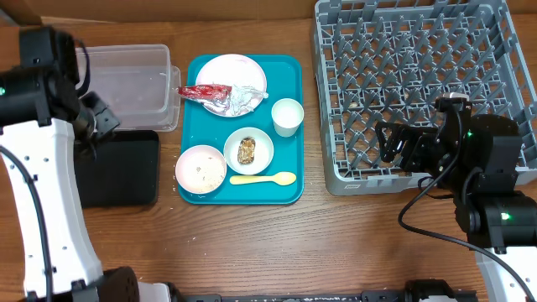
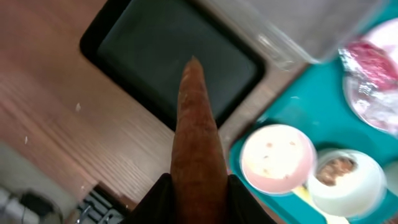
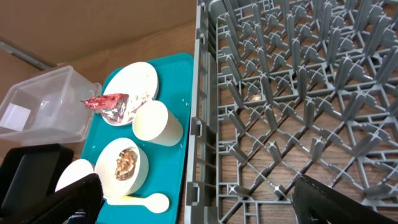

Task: Sort waste into correct bins and load items into the dishwasher
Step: 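Carry the carrot left and drop it onto the black tray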

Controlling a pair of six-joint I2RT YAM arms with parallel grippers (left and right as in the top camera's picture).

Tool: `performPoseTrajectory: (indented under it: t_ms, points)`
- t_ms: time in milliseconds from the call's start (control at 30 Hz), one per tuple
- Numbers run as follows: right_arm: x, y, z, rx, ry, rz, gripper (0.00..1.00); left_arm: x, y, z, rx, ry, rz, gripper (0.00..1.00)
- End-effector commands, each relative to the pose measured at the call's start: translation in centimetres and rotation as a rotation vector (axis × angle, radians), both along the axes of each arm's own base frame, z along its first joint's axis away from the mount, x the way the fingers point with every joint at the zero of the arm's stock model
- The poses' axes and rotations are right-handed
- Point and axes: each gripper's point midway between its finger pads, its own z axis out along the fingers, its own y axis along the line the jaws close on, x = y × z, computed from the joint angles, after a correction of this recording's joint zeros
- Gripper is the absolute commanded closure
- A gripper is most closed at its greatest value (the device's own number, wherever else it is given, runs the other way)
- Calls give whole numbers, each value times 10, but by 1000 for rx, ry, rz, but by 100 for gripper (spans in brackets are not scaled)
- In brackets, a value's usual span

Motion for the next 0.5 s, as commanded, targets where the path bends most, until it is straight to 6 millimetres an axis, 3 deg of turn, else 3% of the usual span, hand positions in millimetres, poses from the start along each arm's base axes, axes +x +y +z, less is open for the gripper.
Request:
performPoseTrajectory:
  t_ms: [0, 300, 467]
  points:
    - [1, 0, 14, 4, -33, 2, 0, -10, 17, -28, 8, 53, 105, 88]
    - [1, 0, 13, 4, -31, 2, 0, -9, 38, -122, 57, 88, 260, 84]
    - [1, 0, 13, 4, -31, 2, 0, -1, 48, -165, 73, 20, 304, 84]
